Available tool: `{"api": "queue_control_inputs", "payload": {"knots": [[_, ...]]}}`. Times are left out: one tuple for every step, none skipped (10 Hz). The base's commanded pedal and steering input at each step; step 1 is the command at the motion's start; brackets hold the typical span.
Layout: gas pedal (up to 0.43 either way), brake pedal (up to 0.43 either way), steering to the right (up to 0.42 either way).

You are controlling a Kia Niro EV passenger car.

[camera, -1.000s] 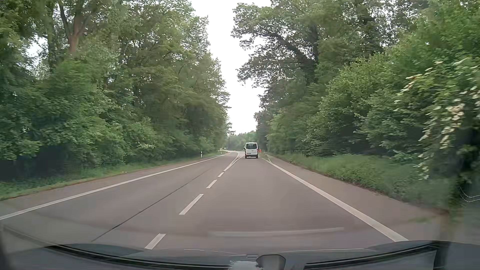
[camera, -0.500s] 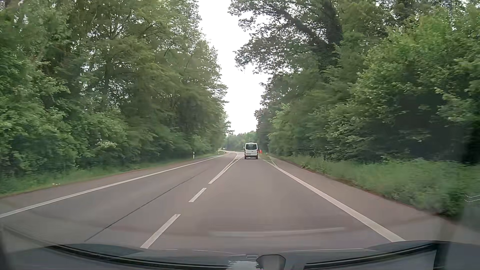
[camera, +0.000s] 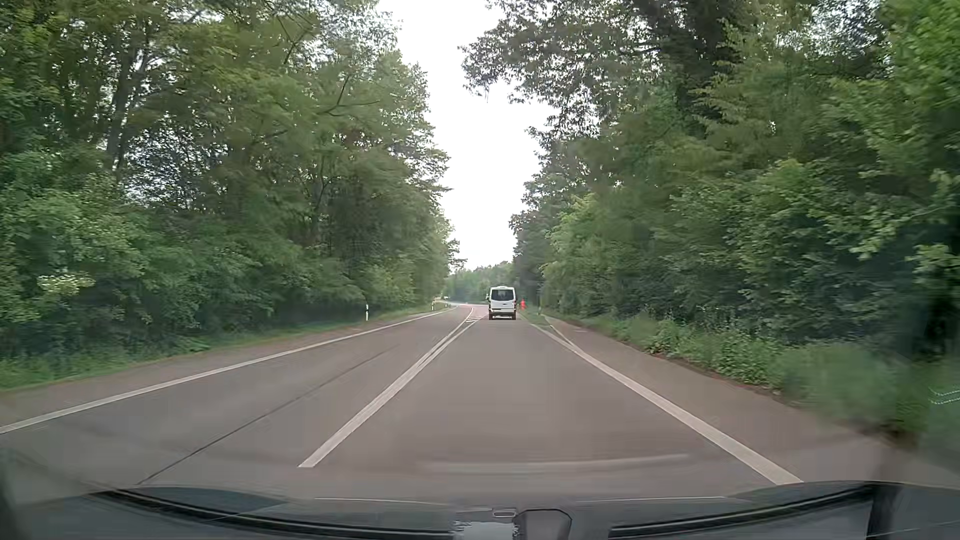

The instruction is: Follow the waypoints while adhering to traffic rules and regulations

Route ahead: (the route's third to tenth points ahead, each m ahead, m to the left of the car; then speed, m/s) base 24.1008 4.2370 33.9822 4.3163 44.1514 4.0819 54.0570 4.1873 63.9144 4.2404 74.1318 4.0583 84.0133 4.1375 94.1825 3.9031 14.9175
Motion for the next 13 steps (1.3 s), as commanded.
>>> {"api": "queue_control_inputs", "payload": {"knots": [[0.067, 0.000, 0.002], [0.067, 0.000, 0.002], [0.067, 0.000, 0.002], [0.067, 0.000, 0.002], [0.067, 0.000, 0.002], [0.067, 0.000, 0.002], [0.067, 0.000, 0.002], [0.067, 0.000, 0.002], [0.067, 0.000, 0.002], [0.067, 0.000, 0.002], [0.067, 0.000, 0.002], [0.067, 0.000, 0.002], [0.067, 0.000, 0.002]]}}
